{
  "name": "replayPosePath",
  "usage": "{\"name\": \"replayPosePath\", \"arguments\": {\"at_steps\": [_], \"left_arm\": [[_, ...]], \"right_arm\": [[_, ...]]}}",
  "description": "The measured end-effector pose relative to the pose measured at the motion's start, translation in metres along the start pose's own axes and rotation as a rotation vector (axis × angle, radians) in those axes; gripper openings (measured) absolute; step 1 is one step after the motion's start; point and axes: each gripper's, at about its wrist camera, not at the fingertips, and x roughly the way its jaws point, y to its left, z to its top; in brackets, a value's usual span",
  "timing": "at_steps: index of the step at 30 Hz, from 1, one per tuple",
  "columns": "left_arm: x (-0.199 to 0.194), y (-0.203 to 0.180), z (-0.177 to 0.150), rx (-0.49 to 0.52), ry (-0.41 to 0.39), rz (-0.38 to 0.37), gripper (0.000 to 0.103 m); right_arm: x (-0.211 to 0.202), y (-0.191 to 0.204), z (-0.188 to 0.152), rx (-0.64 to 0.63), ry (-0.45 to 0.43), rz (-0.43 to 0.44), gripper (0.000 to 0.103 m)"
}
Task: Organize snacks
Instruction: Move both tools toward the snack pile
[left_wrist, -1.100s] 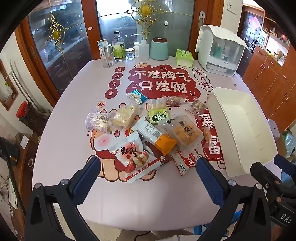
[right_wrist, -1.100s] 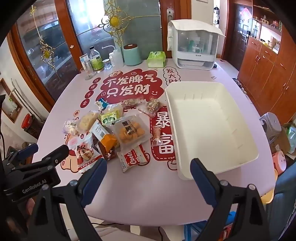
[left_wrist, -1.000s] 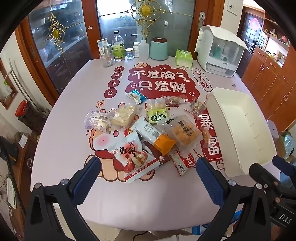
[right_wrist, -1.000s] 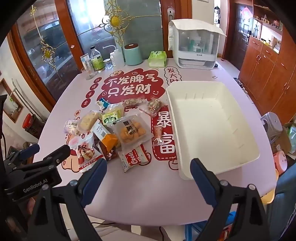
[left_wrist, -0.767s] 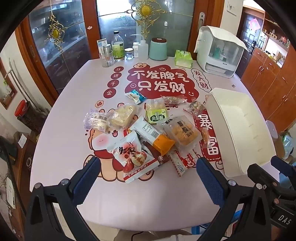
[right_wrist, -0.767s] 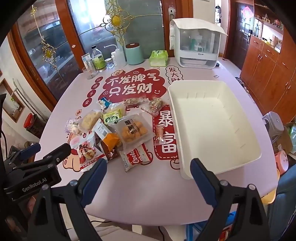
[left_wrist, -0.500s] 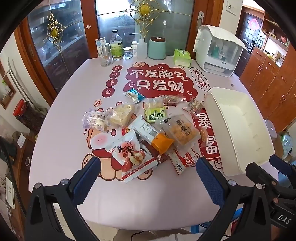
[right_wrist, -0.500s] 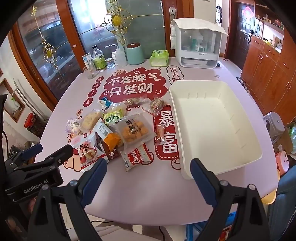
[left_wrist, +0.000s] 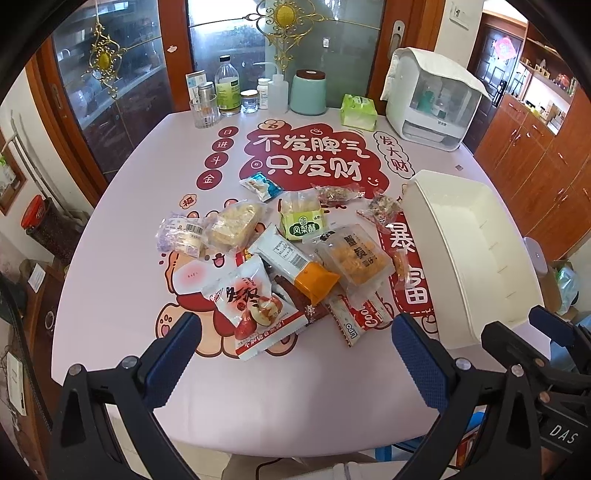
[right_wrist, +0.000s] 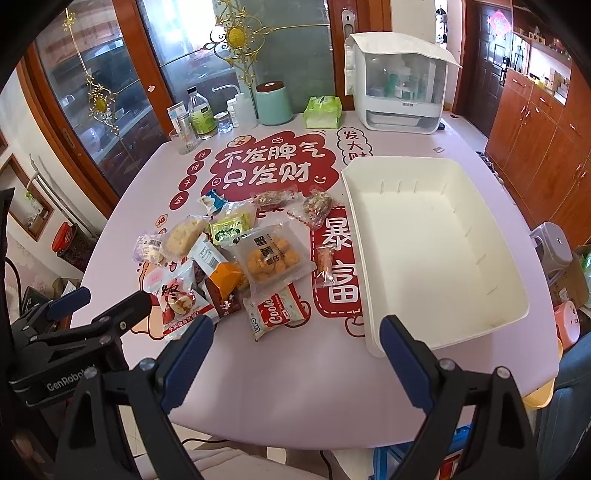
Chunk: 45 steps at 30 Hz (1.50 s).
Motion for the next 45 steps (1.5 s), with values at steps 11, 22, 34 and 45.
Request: {"name": "replayPosePath", "arguments": {"at_steps": [11, 22, 34, 45], "left_arm": [[-0.001, -0.001, 0.002, 0.005, 0.008, 0.003, 0.102], [0.000, -0.008, 0.009, 0.032, -0.002, 0.027, 0.102], [-0.007, -0.003, 0.016, 0.048, -0.023, 0.063, 0.102], [-0.002, 0.031, 0.028, 0.048, -0.004, 0.082, 0.102]], "right_arm": [[0.002, 0.000, 0.001, 0.001, 0.002, 0.001, 0.092], [0.004, 0.003, 0.003, -0.002, 0.004, 0.009, 0.092], [0.008, 0.008, 0.012, -0.001, 0.004, 0.041, 0.092], [0.015, 0.037, 0.026, -0.013, 0.015, 0.046, 0.092]]}}
